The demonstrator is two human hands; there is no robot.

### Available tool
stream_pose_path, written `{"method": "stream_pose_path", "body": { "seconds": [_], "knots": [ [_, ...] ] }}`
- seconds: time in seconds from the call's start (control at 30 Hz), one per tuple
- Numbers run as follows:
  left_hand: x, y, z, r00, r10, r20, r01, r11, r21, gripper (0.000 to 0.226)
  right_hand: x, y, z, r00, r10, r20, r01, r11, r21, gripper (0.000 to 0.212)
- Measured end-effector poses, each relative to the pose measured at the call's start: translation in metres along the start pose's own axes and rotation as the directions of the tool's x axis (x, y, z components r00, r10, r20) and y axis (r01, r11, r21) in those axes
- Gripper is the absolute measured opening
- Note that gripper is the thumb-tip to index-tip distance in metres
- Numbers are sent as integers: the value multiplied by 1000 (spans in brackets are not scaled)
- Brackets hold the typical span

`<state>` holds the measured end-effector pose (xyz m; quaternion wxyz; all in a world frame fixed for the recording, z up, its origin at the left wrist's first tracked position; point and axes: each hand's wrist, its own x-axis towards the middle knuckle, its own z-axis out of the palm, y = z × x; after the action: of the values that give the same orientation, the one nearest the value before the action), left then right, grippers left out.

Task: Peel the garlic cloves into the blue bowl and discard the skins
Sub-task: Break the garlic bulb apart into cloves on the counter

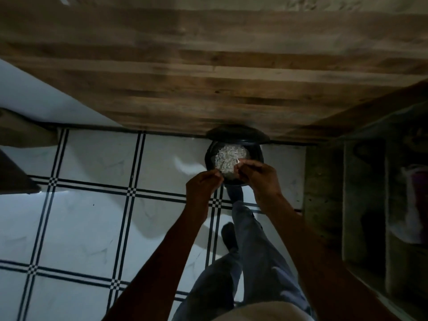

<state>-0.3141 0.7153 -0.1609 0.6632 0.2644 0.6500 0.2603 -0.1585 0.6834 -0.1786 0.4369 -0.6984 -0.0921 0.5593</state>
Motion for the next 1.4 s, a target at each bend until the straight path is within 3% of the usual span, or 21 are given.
{"method": "stream_pose_path", "body": {
  "seconds": [0.07, 0.1, 0.2, 0.27, 0.37, 0.47, 0.57, 0.63, 0.67, 0.73, 0.8, 0.83, 0.93, 0.97, 1.03, 1.1, 1.17, 1.23, 1.3, 1.4],
  "knots": [
    [22, -18, 2, 1000, -17, 5, 17, 1000, 18, 11, 23, 21, 1, 999, 42, -7, -42, 999, -13, 106],
    [34, -26, 3, 1000, -28, -3, 28, 999, 27, 11, 33, 28, 3, 998, 61, -3, -61, 998, -16, 98],
    [82, -55, 7, 999, -41, -18, 42, 998, 47, 12, 70, 49, 11, 993, 119, -19, -120, 990, -67, 33],
    [124, -81, 11, 999, -29, -40, 32, 996, 87, 15, 108, 71, 13, 989, 141, -50, -147, 977, -156, 11],
    [188, -125, 14, 999, -32, -44, 39, 985, 168, 18, 167, 111, 16, 978, 184, -96, -199, 963, -181, 14],
    [249, -166, 18, 1000, -5, 18, -1, 944, 331, 12, 226, 158, 13, 982, 189, -17, -189, 972, -137, 10],
    [288, -190, 21, 990, -137, 16, 124, 936, 330, 8, 260, 189, 11, 992, 125, 10, -113, 929, -353, 30],
    [300, -196, 26, 985, -172, 17, 157, 933, 322, 10, 266, 201, 14, 999, -29, -29, 11, 872, -489, 32],
    [303, -198, 30, 982, -185, 24, 169, 935, 313, 17, 268, 205, 16, 994, -110, 2, 95, 853, -513, 34],
    [304, -193, 44, 979, -203, 30, 188, 946, 266, 21, 270, 211, 21, 974, -137, 179, 216, 797, -565, 43],
    [298, -186, 56, 973, -221, 70, 197, 947, 255, 27, 271, 215, 20, 933, -36, 359, 287, 678, -677, 51],
    [296, -183, 58, 971, -224, 80, 201, 954, 223, 33, 271, 212, 17, 934, -18, 357, 292, 615, -732, 52],
    [290, -174, 61, 974, -219, 65, 210, 970, 123, 24, 266, 194, 14, 980, -127, 155, 200, 689, -696, 59],
    [288, -170, 63, 968, -244, 59, 238, 966, 100, 24, 265, 190, 14, 967, -154, 201, 250, 714, -655, 58],
    [280, -160, 69, 960, -278, 35, 273, 956, 106, 29, 265, 188, 11, 947, -32, 318, 250, 694, -675, 51],
    [277, -158, 69, 967, -243, 80, 236, 968, 91, 23, 268, 187, 8, 973, 21, 232, 144, 729, -670, 50],
    [277, -153, 67, 977, -209, 52, 203, 974, 100, 22, 270, 185, 4, 989, -25, 147, 111, 779, -617, 56],
    [278, -152, 63, 981, -194, 27, 188, 970, 157, 26, 266, 186, 1, 986, -56, 157, 139, 796, -589, 57],
    [275, -153, 63, 978, -182, 99, 161, 969, 185, 21, 257, 188, -5, 988, -17, 151, 96, 843, -530, 51],
    [249, -149, 64, 961, -212, 178, 165, 955, 245, 32, 228, 178, -24, 999, -41, -32, 27, 934, -356, 38]
  ]
}}
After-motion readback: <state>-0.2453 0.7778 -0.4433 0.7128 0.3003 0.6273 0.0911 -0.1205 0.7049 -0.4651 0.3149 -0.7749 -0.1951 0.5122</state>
